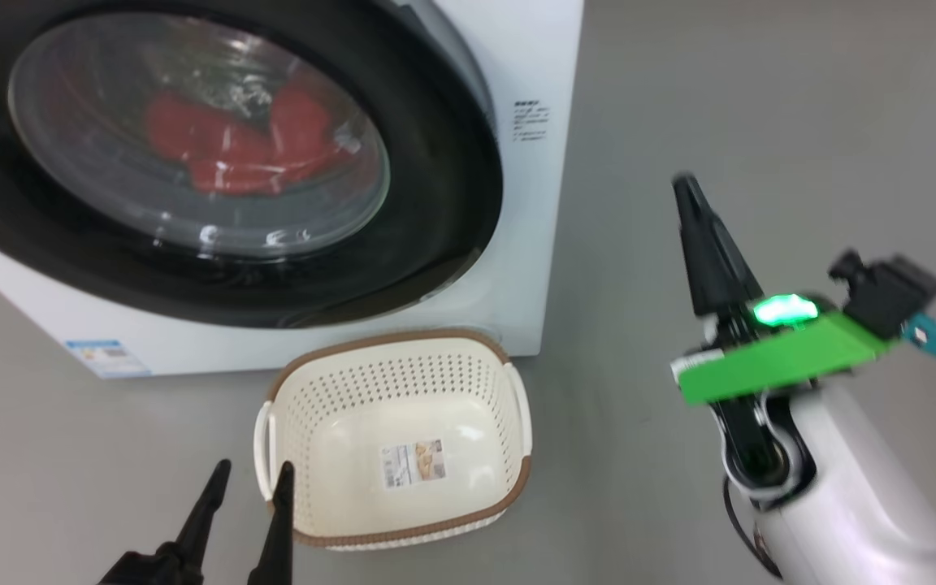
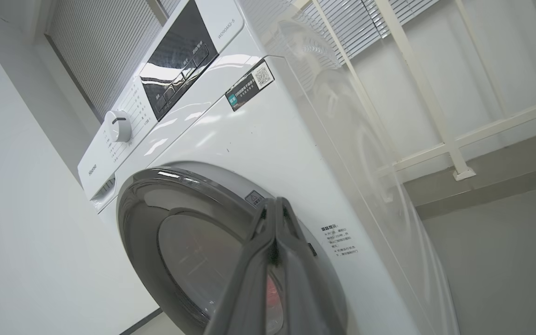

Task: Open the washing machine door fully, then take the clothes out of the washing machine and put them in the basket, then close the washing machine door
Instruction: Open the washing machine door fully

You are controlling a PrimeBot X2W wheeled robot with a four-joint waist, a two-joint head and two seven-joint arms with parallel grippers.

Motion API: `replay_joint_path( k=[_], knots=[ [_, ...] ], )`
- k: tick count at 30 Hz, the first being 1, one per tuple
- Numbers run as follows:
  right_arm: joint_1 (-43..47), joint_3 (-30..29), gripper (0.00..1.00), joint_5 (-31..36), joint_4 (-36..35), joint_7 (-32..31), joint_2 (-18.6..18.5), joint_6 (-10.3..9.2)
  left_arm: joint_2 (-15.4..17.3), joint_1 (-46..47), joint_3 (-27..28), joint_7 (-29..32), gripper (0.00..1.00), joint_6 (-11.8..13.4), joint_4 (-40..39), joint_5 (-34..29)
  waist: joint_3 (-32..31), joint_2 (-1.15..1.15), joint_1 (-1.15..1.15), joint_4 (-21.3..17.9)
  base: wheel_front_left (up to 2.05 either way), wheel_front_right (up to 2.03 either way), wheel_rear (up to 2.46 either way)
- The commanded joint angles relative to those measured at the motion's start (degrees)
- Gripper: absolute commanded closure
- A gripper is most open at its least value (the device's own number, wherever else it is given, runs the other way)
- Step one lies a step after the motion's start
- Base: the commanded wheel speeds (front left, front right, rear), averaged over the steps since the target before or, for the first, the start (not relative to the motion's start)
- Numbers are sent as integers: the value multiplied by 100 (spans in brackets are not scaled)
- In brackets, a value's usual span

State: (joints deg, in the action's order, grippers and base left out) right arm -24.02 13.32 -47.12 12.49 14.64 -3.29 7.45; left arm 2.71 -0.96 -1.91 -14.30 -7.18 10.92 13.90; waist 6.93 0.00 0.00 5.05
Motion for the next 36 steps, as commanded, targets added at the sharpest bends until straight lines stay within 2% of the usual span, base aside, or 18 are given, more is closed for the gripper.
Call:
replay_joint_path(
  k=[1, 6, 11, 12, 13, 22, 36],
  knots=[
    [-252, 172, 100, -77, -92, 36, 32, 3, 33, 192, 138, -70, 0, -31, -143, 37, 212, 0, 0, 201, 0, 0, 0],
    [-1032, 612, 100, -673, 190, 33, -184, 3, 47, 418, -36, -70, 0, -31, -129, 142, 555, 0, 0, 434, 0, 0, 0],
    [-1701, 1052, 100, -2072, 239, -402, -518, 3, 87, 654, -198, -70, 0, -31, -74, 272, 903, 0, 0, 653, 0, 0, 0],
    [-1701, 1052, 100, -2072, 239, -402, -518, 3, 87, 654, -198, -70, 0, -31, -74, 272, 903, 0, 0, 653, 0, 0, 0],
    [-1906, 1124, 100, -2556, 240, -612, -701, 3, 92, 741, -239, -70, 0, -31, -49, 317, 1018, 0, 0, 731, 0, 0, 0],
    [-2688, 1062, 100, -4277, 281, -1943, -1210, 3, 113, 1037, -396, -70, 0, -31, 0, 475, 1411, 0, 0, 996, 0, 0, 0],
    [-3600, 789, 100, -5165, 993, -3657, -1354, 3, 142, 1268, -582, -70, 0, -31, 58, 601, 1771, 0, 0, 1198, 0, 0, 0]
  ],
)
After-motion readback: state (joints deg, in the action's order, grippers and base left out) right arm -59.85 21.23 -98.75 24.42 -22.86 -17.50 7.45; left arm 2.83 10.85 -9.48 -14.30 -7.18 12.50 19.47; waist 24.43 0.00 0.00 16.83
